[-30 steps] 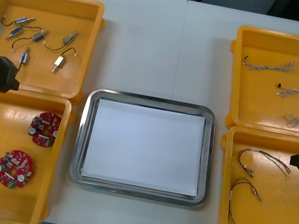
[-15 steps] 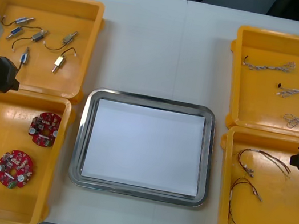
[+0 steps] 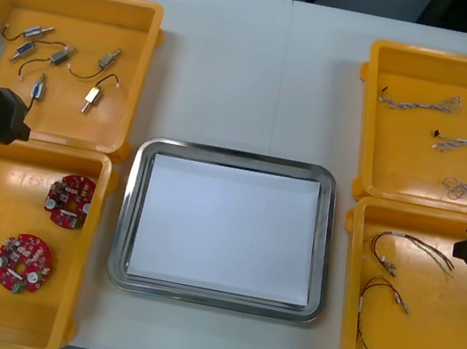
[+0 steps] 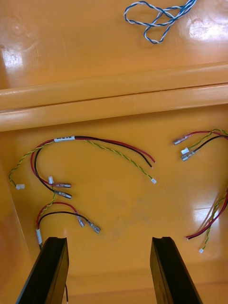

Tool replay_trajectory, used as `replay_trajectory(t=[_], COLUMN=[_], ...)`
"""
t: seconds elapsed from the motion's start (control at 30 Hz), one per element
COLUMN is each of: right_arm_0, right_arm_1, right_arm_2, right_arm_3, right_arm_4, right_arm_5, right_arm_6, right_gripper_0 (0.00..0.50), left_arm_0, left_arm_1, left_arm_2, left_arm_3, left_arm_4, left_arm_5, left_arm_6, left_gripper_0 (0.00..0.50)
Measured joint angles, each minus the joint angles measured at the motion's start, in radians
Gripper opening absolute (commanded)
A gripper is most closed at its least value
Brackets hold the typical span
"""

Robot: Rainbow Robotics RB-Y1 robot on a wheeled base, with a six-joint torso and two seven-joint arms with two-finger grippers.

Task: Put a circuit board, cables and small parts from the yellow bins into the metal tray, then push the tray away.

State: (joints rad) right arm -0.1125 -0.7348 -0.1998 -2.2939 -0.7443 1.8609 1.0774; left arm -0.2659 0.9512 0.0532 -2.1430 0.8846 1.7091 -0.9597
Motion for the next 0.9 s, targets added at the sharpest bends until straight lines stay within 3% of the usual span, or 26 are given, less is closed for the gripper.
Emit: replay_trajectory(t=[0.37,0.6,0.9], right_arm_0=[0.0,0.001,0.014], right_arm_1=[0.0,0.0,0.01], right_arm_2=[0.0,0.0,0.0], right_arm_3=[0.0,0.0,-0.004], right_arm_4=[0.0,0.0,0.003], right_arm_5=[0.0,0.0,-0.001], right_arm_6=[0.0,0.0,0.0], right_gripper_0=[0.5,0.5,0.5], left_arm_0=[0.001,0.036,0.033], left_arm_1=[-0.001,-0.02,-0.017], left_arm_2=[0.0,-0.002,-0.002], left_arm_3=[0.0,-0.009,-0.009], left_arm_4=[0.0,-0.009,0.038], left_arm_5=[0.003,0.081,0.086], left_arm_6=[0.0,0.0,0.0], left_gripper_0=[0.5,0.5,0.5])
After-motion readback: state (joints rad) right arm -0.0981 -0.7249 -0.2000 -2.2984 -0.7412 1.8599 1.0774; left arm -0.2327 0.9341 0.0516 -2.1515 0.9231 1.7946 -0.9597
